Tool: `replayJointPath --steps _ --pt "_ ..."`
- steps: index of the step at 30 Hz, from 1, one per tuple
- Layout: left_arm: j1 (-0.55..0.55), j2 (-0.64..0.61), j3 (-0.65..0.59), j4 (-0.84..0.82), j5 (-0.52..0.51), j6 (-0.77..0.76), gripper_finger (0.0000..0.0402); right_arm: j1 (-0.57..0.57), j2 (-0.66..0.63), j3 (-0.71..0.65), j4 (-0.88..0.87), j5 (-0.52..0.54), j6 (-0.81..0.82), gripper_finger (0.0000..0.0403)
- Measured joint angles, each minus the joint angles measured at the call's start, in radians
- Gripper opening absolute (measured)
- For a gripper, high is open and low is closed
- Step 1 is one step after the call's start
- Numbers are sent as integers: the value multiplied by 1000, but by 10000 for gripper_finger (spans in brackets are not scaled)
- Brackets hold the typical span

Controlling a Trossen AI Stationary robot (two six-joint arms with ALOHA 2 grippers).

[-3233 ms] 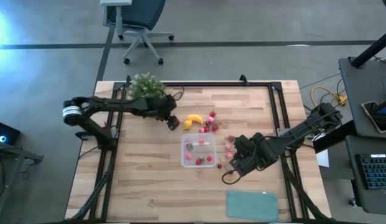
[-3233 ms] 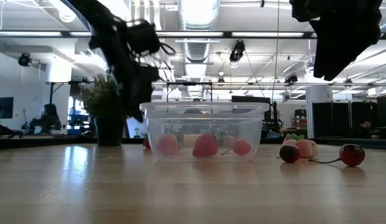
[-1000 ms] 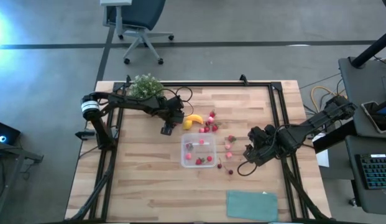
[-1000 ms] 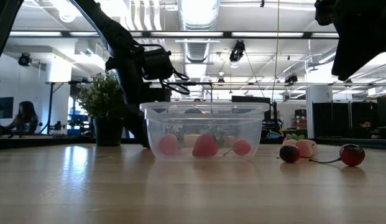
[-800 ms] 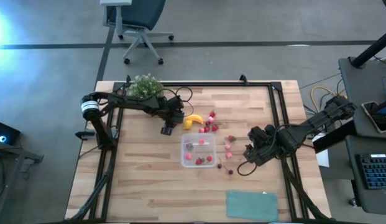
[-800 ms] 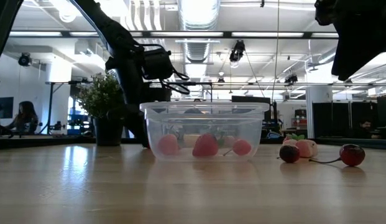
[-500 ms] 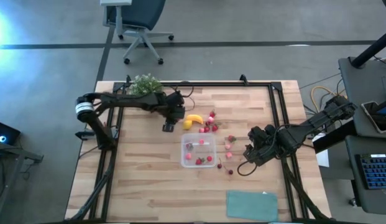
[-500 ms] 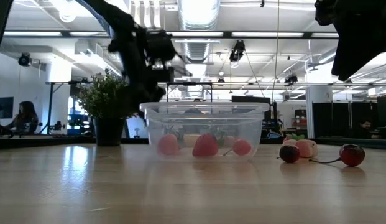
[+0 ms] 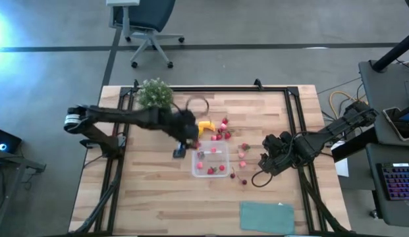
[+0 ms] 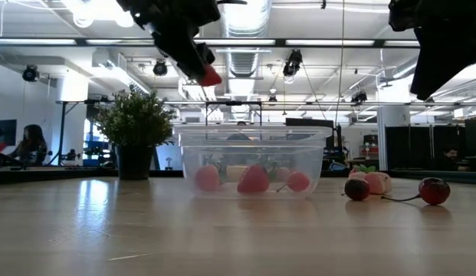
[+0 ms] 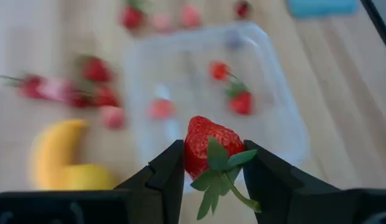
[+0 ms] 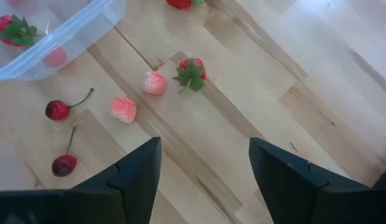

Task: Pick and placing Produce into tupperware
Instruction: Put the red strawberry into the transparent container, then put the red cherry into the transparent container

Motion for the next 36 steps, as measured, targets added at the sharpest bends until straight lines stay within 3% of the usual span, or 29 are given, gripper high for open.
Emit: replayJointPath --steps 7,15,22,36 --pt "-111 109 4 78 -34 -129 132 0 0 -2 3 -50 -32 235" --pt "-113 183 5 109 -65 -339 197 0 2 -38 96 -215 -63 271" --pt "-114 104 2 81 -65 -349 236 41 20 -119 389 -217 -232 294" --pt "-114 -15 -34 -41 -173 -339 238 69 303 -92 605 -259 -377 262"
